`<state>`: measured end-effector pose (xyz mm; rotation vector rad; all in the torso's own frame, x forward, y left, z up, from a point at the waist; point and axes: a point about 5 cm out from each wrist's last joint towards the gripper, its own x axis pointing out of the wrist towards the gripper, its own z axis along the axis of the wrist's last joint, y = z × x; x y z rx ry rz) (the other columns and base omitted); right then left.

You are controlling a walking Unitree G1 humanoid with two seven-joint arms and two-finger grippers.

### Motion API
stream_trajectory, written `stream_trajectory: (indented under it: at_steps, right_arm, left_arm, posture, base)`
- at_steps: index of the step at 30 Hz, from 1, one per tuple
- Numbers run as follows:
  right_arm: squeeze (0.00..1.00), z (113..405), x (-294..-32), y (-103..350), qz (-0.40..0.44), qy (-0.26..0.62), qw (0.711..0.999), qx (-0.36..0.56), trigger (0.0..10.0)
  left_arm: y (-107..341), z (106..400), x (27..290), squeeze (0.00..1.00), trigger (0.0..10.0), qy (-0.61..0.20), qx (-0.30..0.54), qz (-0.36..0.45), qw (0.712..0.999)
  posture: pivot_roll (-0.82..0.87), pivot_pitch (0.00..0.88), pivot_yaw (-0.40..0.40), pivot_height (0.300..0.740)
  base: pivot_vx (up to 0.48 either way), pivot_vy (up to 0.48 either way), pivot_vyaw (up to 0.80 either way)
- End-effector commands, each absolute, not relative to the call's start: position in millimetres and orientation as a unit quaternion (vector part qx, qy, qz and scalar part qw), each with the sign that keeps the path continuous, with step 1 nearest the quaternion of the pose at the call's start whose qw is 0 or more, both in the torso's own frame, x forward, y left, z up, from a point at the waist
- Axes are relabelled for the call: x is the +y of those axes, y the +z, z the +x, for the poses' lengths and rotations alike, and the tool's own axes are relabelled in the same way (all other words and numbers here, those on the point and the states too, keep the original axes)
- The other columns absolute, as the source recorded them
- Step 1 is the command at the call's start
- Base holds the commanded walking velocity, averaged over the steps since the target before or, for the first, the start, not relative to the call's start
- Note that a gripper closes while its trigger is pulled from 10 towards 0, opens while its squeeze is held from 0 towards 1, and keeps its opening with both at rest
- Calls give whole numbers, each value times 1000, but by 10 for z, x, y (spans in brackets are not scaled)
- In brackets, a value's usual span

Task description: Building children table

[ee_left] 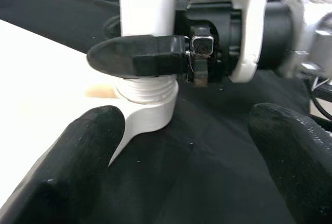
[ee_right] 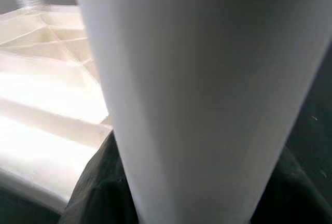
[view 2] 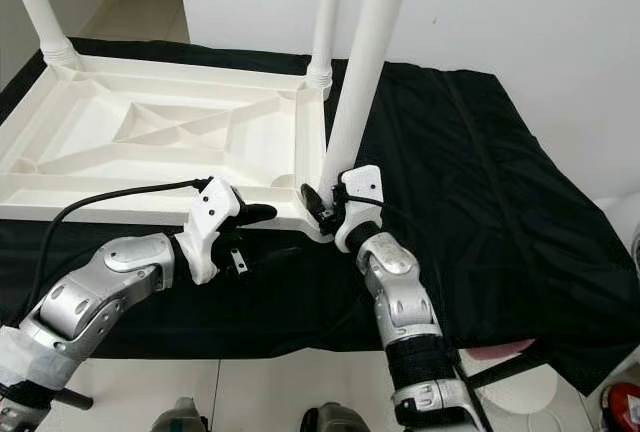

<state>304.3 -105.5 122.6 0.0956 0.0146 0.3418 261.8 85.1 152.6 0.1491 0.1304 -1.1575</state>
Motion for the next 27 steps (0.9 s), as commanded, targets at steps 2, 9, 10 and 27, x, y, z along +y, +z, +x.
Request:
stream_trajectory:
  at_steps: [2,9,10,27]
  right_arm:
    - [0,2980,-1064,1098,95,103,989,48,10000]
    - [1000,2990,-1053,1212,103,103,989,26,10000]
    - [1000,2991,-1064,1248,108,118,987,19,10000]
    - [0,3169,-1195,1369,-5,404,915,1,10000]
  left_arm:
    - [1524,2555,835,0,10000,-613,68,70,784]
    - [1517,2541,829,0,10000,-615,70,68,782]
    - [1518,2544,825,0,10000,-616,69,69,782]
    - [1527,2523,770,0,10000,-621,65,67,778]
  posture:
    - [110,9,-63,740]
    - [107,7,-60,740]
    - [106,4,-56,740]
    - [115,0,-55,740]
  base:
    - [0,0,0]
    - [0,0,0]
    - [0,0,0]
    - [0,0,0]
